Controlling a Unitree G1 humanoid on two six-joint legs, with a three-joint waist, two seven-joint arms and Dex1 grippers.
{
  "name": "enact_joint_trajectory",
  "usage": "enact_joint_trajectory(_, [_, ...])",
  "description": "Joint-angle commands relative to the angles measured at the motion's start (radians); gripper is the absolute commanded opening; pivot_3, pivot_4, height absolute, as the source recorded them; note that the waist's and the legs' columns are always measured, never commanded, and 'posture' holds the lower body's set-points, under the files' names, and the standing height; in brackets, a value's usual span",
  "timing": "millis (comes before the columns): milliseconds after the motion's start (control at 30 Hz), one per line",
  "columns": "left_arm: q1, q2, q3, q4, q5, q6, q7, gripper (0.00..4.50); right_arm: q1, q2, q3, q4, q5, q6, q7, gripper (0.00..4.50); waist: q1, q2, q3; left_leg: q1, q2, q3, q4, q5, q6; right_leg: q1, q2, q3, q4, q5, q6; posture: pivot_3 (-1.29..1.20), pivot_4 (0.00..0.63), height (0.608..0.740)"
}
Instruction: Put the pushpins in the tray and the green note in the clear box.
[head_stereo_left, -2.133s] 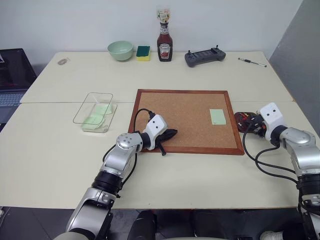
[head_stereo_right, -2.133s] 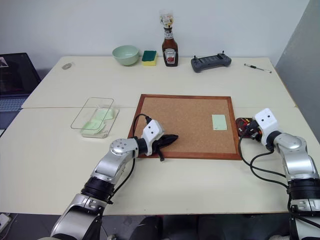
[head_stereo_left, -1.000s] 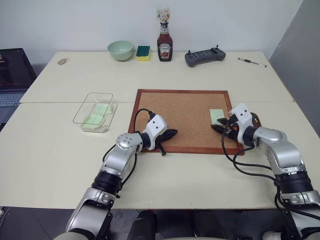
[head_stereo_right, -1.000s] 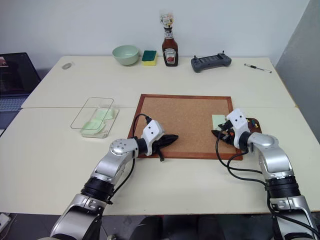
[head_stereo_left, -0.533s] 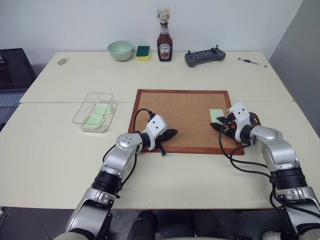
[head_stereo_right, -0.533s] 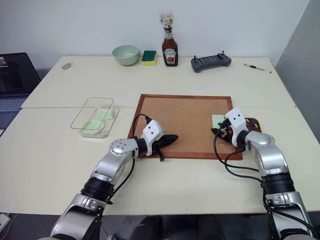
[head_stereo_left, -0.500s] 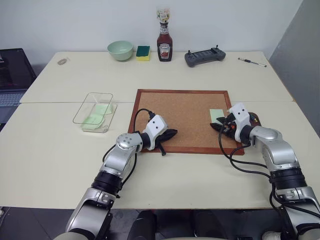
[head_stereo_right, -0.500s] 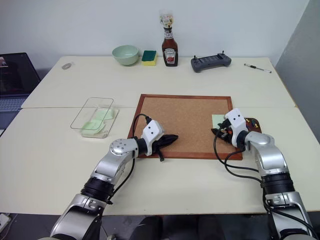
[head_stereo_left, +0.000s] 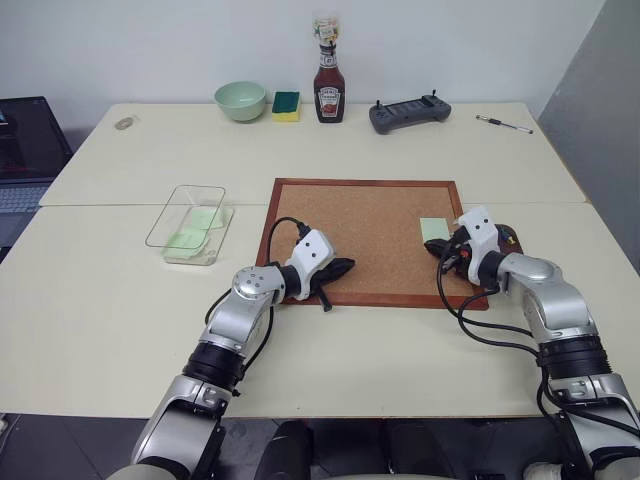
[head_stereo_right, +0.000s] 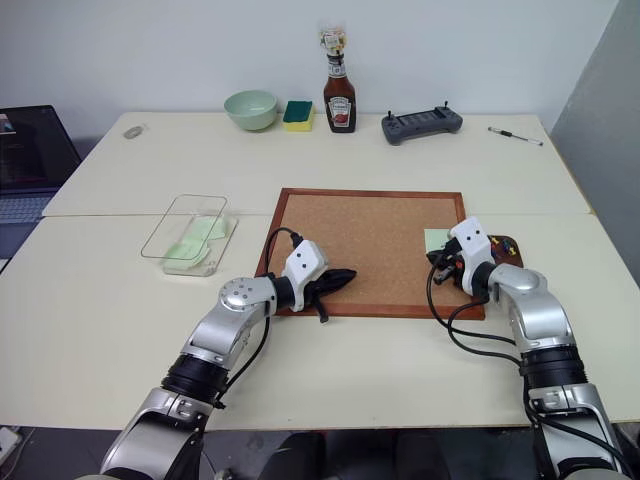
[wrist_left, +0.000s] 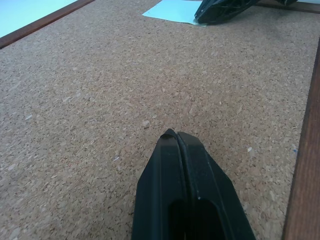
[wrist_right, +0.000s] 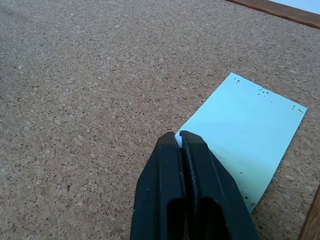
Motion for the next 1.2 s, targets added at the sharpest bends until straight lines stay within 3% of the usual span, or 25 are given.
enact_joint_trajectory(33, [0.018,0.004,-0.007,0.015,0.011,0.013,0.0,0.0,-0.016,-0.012,-0.052,-0.136,0.06,0.003,0.027,0.02,0.0,0.0,0.0,0.0,0.0,0.0,0.0,0.0,0.0,0.0,0.0,0.0,0.0,0.0,0.0,0.0,0.15,0.74])
enact_joint_trajectory(467, [0.0,-0.016,0.027,0.002,-0.026,0.046,0.008,0.0,-0.008,-0.04,-0.043,-0.295,0.103,0.02,0.07,0.02,0.0,0.0,0.0,0.0,0.0,0.0,0.0,0.0,0.0,0.0,0.0,0.0,0.0,0.0,0.0,0.0,0.15,0.74])
enact_joint_trajectory(933, [-0.023,0.02,0.094,-0.158,-0.108,0.066,-0.032,2.49,-0.008,-0.013,-0.014,-0.328,0.107,0.014,0.087,0.0,0.001,-0.001,0.0,-0.002,0.0,-0.001,0.0,0.0,0.0,-0.002,0.0,-0.001,0.0,0.0,0.0,0.0,0.15,0.74])
enact_joint_trajectory(1200, [-0.084,0.016,0.092,-0.131,-0.131,0.027,-0.065,4.13,-0.009,-0.024,-0.01,-0.384,0.16,0.064,0.12,0.0,0.001,-0.001,0.0,-0.005,0.0,-0.002,0.0,0.0,0.0,-0.003,0.0,-0.002,0.0,0.0,0.0,0.0,0.15,0.74])
